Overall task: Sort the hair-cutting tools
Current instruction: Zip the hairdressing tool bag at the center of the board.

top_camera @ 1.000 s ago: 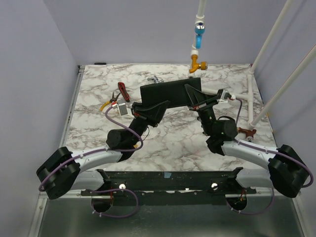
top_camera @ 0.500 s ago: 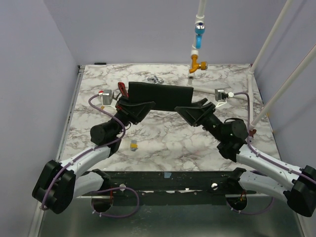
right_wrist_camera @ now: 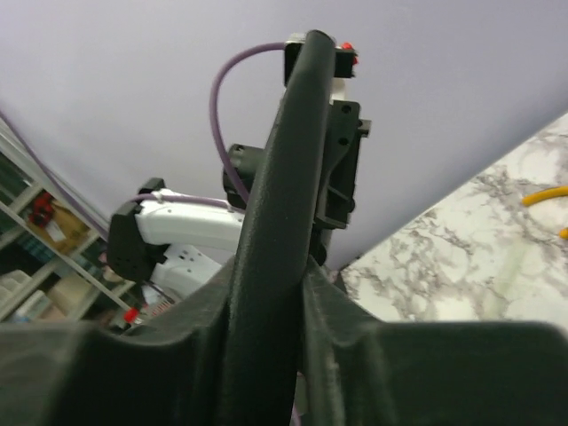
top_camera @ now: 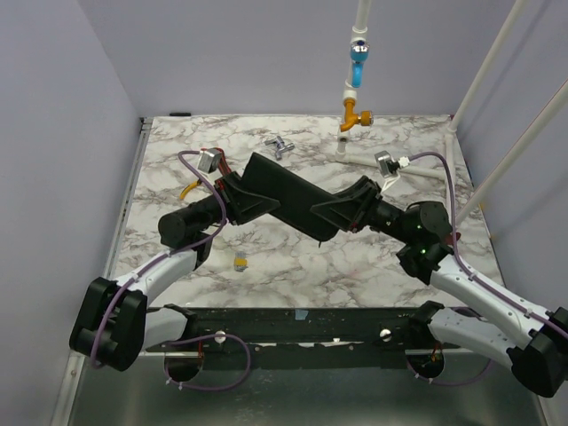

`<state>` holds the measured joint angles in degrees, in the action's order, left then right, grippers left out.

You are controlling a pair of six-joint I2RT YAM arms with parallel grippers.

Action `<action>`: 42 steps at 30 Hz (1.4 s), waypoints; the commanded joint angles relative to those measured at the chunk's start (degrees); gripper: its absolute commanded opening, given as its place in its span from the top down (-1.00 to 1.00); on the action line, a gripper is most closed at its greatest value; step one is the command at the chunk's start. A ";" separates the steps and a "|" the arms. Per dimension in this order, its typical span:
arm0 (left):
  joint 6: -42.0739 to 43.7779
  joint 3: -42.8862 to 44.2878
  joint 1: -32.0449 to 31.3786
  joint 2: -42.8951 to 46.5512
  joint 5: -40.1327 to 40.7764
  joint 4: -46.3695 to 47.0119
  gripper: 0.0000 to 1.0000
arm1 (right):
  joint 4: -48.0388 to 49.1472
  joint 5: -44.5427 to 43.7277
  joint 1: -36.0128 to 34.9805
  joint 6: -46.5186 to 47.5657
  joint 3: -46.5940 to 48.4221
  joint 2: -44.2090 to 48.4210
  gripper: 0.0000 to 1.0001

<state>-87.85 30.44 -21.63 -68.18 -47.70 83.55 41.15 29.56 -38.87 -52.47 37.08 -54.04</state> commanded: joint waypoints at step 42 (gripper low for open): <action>24.13 4.63 -13.59 7.80 17.17 -27.47 -0.07 | 14.86 -18.16 -2.80 6.56 -9.98 0.80 0.98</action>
<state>-66.17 31.66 -33.65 -59.31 -32.53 58.04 60.20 14.13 -40.58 -51.75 25.02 -54.41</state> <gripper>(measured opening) 0.539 0.127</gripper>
